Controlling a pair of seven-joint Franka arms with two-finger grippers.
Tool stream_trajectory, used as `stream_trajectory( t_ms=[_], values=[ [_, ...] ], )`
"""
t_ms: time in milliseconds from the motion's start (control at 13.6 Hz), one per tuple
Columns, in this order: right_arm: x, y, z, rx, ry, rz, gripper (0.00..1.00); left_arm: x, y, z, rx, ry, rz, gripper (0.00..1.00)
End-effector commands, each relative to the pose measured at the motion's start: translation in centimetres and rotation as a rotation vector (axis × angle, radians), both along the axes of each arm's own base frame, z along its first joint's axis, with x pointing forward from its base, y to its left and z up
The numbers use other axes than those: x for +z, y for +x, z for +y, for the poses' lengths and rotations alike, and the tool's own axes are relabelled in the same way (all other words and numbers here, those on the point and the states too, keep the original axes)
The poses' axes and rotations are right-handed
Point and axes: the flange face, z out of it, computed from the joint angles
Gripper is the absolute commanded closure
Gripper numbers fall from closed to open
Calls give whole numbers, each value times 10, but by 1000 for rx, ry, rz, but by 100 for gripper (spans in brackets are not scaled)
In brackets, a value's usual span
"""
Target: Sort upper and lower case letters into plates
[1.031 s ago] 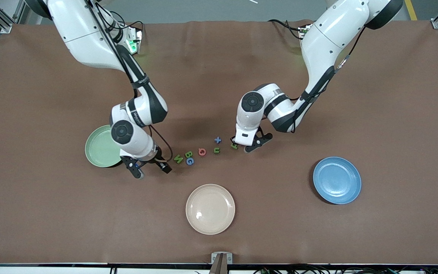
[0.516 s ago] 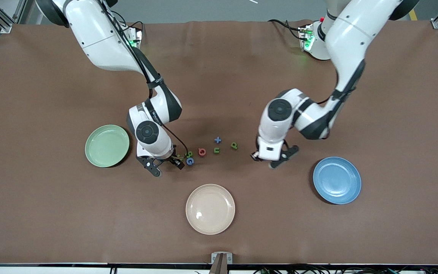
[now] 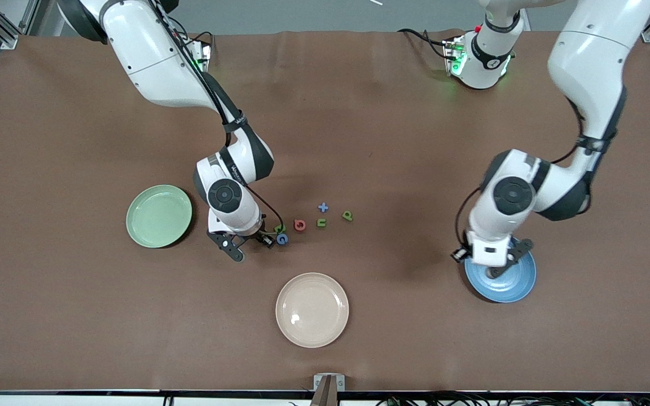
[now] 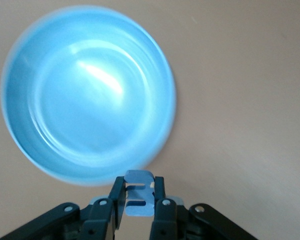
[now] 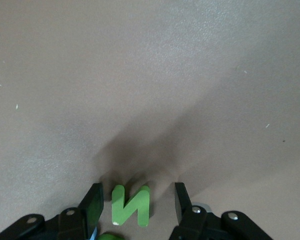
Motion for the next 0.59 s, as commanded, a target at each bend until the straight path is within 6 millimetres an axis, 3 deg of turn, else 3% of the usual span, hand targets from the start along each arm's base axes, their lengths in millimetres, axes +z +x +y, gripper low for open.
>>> stream_trajectory(
  t_ms=[0, 74, 221, 295, 442, 516],
  values=[
    [-1, -3, 8, 0, -3, -7, 48, -17, 8, 54, -64, 4, 18, 99],
    [-1, -6, 12, 11, -6, -5, 56, -27, 10, 71, -76, 1, 26, 96],
    [-2, -7, 10, 13, -7, 0, 88, -48, 12, 109, -116, 16, 30, 91],
    [0, -6, 8, 11, -9, 2, 99, -55, 14, 121, -128, 19, 16, 89],
    [13, 1, -5, 48, -13, 7, 100, -61, 15, 128, -132, 15, 3, 83],
    [29, 8, -28, 82, -19, 27, 100, -61, 15, 128, -135, 16, 2, 70]
  ],
)
